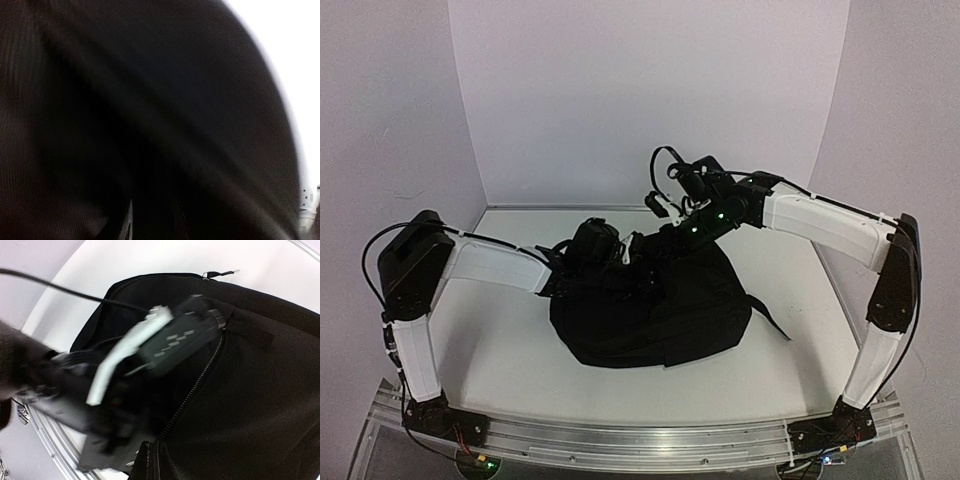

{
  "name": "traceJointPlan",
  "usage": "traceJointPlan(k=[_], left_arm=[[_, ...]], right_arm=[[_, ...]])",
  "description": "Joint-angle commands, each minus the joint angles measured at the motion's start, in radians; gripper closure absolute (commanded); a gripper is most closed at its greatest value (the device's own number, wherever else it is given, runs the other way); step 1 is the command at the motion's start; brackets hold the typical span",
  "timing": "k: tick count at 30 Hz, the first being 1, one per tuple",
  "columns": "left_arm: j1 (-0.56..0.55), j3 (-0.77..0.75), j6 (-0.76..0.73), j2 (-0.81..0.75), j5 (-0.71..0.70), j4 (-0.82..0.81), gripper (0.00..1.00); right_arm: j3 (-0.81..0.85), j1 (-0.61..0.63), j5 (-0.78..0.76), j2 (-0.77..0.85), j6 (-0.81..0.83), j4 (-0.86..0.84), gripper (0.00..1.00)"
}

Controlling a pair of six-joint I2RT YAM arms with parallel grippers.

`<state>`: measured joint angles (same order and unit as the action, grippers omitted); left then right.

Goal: Pack the student bag
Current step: Adjust the student bag at the center of the board.

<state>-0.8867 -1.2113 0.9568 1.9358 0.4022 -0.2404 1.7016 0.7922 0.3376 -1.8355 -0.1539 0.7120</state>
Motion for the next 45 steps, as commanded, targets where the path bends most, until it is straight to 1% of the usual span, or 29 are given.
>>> traceJointPlan(k=[1, 2, 4, 6, 8, 11, 14, 15, 17, 20, 25, 27, 30, 32, 35, 36, 38, 41, 45], left_arm=[[-0.015, 0.122, -0.037, -0.208, -0.08, 0.084, 0.57], [-0.015, 0.138, -0.036, -0.24, -0.096, 0.105, 0.52], [-0.015, 0.163, -0.034, -0.278, -0.14, 0.145, 0.46], [-0.016, 0.159, -0.044, -0.293, -0.193, 0.204, 0.43], [-0.015, 0.141, -0.05, -0.293, -0.242, 0.276, 0.43], [-0.016, 0.111, -0.049, -0.279, -0.301, 0.335, 0.43], [-0.014, 0.075, -0.032, -0.255, -0.368, 0.405, 0.42], [-0.012, 0.064, -0.014, -0.242, -0.384, 0.438, 0.38], [-0.006, 0.054, 0.005, -0.225, -0.422, 0.475, 0.31], [0.006, 0.06, 0.033, -0.204, -0.419, 0.498, 0.25], [0.08, 0.127, 0.047, -0.187, -0.327, 0.479, 0.25], [0.108, 0.133, 0.024, -0.185, -0.32, 0.495, 0.25], [0.164, 0.137, -0.02, -0.192, -0.311, 0.507, 0.25], [0.197, 0.133, -0.059, -0.207, -0.316, 0.516, 0.25], [0.213, 0.086, -0.165, -0.237, -0.346, 0.55, 0.29], [0.209, 0.069, -0.198, -0.244, -0.334, 0.555, 0.3], [0.179, 0.032, -0.236, -0.251, -0.34, 0.573, 0.32], [0.109, -0.039, -0.264, -0.234, -0.386, 0.623, 0.34], [0.028, -0.103, -0.255, -0.201, -0.457, 0.653, 0.35]], right_arm=[[-0.001, -0.023, 0.047, 0.012, 0.023, -0.076, 1.0], [-0.012, -0.037, 0.044, 0.011, 0.026, -0.076, 1.0], [-0.035, -0.06, 0.055, 0.005, 0.03, -0.074, 0.94], [-0.061, -0.067, 0.071, 0.001, 0.038, -0.074, 0.91], [-0.083, -0.068, 0.086, -0.003, 0.043, -0.076, 0.9], [-0.105, -0.073, 0.093, -0.007, 0.036, -0.076, 0.89], [-0.127, -0.086, 0.091, -0.018, 0.041, -0.076, 0.8], [-0.139, -0.092, 0.09, -0.023, 0.044, -0.077, 0.75], [-0.155, -0.099, 0.097, -0.034, 0.05, -0.076, 0.69], [-0.168, -0.102, 0.111, -0.034, 0.066, -0.072, 0.61], [-0.114, -0.13, 0.136, 0.027, 0.096, -0.054, 0.4], [-0.096, -0.146, 0.101, 0.039, 0.114, -0.05, 0.37], [-0.109, -0.154, 0.064, 0.035, 0.138, -0.039, 0.36], [-0.137, -0.153, 0.067, 0.024, 0.142, -0.034, 0.37], [-0.189, -0.154, 0.069, 0.014, 0.146, -0.033, 0.41], [-0.205, -0.153, 0.07, 0.016, 0.146, -0.033, 0.42], [-0.221, -0.158, 0.091, 0.03, 0.145, -0.034, 0.45], [-0.214, -0.178, 0.115, 0.06, 0.145, -0.033, 0.47], [-0.192, -0.226, 0.127, 0.103, 0.134, -0.033, 0.46]])
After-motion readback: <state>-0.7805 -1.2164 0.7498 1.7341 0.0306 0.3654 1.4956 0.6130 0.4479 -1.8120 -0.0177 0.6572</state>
